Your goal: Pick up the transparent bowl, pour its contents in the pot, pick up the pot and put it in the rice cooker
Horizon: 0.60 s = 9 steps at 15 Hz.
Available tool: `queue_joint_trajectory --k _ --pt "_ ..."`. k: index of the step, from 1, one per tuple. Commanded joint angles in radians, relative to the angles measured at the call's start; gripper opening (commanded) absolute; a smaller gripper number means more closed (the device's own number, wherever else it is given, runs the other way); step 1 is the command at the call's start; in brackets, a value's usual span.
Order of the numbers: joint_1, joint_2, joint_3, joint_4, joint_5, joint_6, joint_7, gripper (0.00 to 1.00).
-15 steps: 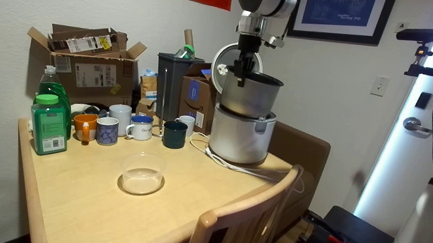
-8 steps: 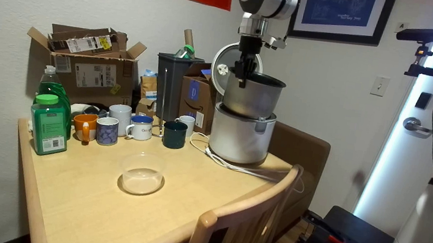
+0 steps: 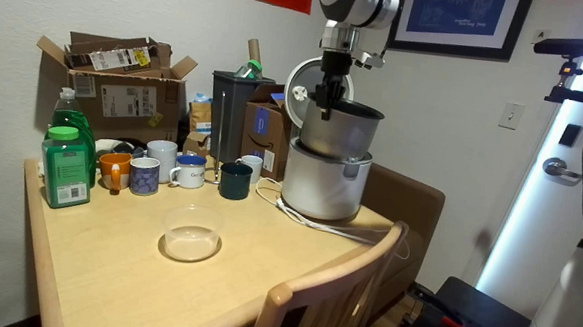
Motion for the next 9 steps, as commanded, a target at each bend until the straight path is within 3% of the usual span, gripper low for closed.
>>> queue_joint_trajectory --k 1,9 --pt "-0.002 0.009 -0.002 0.033 0.004 -0.005 0.029 0.02" --pt "-0.007 0.069 0.001 0.089 0.003 -0.033 0.03 0.02"
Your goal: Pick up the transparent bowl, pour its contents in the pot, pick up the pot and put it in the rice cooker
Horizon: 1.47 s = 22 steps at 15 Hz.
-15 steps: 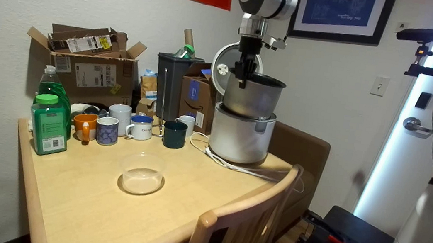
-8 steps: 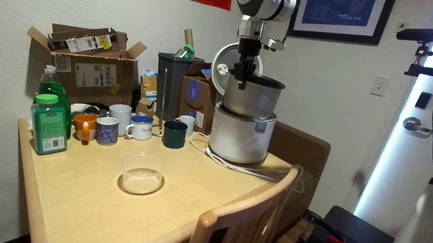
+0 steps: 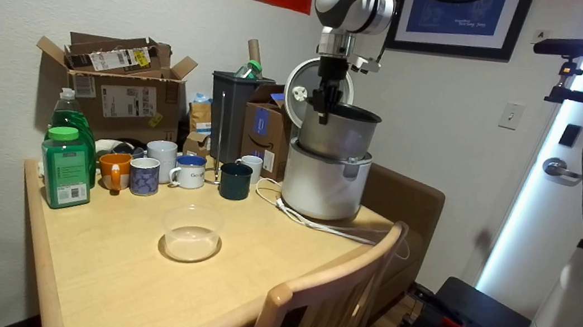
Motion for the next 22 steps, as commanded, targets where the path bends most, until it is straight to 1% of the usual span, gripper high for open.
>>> queue_joint_trajectory --k 1,22 --pt "-0.005 0.031 0.001 0.065 0.003 -0.034 0.03 0.02" --pt "-0.011 0.161 0.018 0.159 0.003 -0.101 0.024 0.02"
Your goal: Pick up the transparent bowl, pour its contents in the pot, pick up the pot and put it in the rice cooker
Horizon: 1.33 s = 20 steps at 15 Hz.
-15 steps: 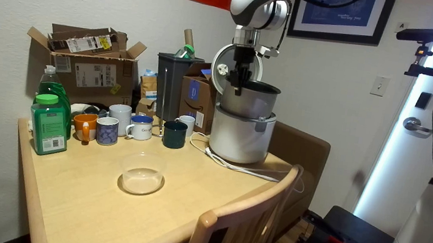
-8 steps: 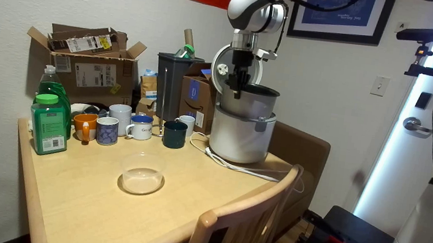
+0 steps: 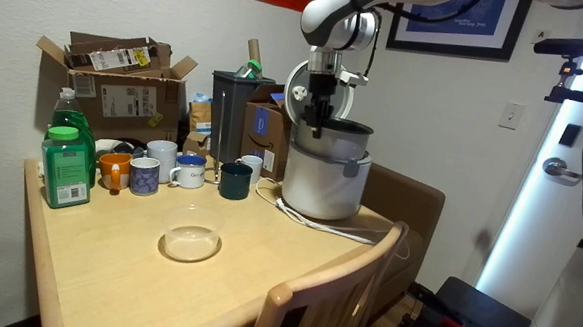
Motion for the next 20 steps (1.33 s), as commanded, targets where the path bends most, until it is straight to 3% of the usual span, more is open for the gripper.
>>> queue_joint_trajectory --k 1,20 --pt "-0.009 0.026 0.014 0.063 0.002 -0.06 0.025 0.02" --pt "-0.009 0.108 0.023 0.11 -0.001 -0.074 0.026 0.02"
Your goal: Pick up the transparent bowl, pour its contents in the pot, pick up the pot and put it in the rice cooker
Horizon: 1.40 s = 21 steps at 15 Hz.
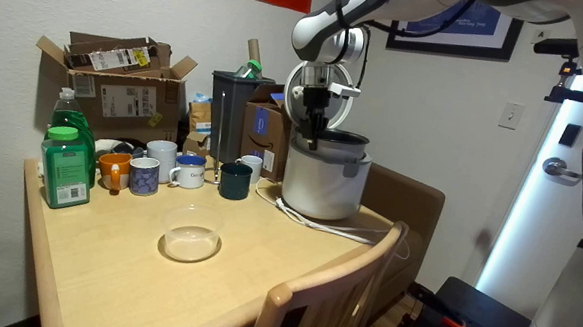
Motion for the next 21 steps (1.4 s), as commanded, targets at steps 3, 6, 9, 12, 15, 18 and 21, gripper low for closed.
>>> queue_joint_trajectory --k 3,6,9,12,15,18,21 --pt "-0.009 0.019 0.021 0.058 -0.002 -0.058 0.025 0.09" --pt "-0.009 0.036 0.021 0.072 -0.011 -0.067 0.023 0.01" --pt "-0.012 0.045 0.022 0.085 -0.004 -0.075 0.026 0.02" --pt "-0.012 0.05 0.023 0.093 -0.004 -0.082 0.027 0.39" --pt "-0.012 0.051 0.029 0.106 -0.006 -0.083 0.019 0.08" --pt "-0.014 0.05 0.032 0.112 -0.003 -0.082 0.015 0.0" --pt "-0.011 0.02 0.034 0.085 -0.004 -0.061 0.013 0.0"
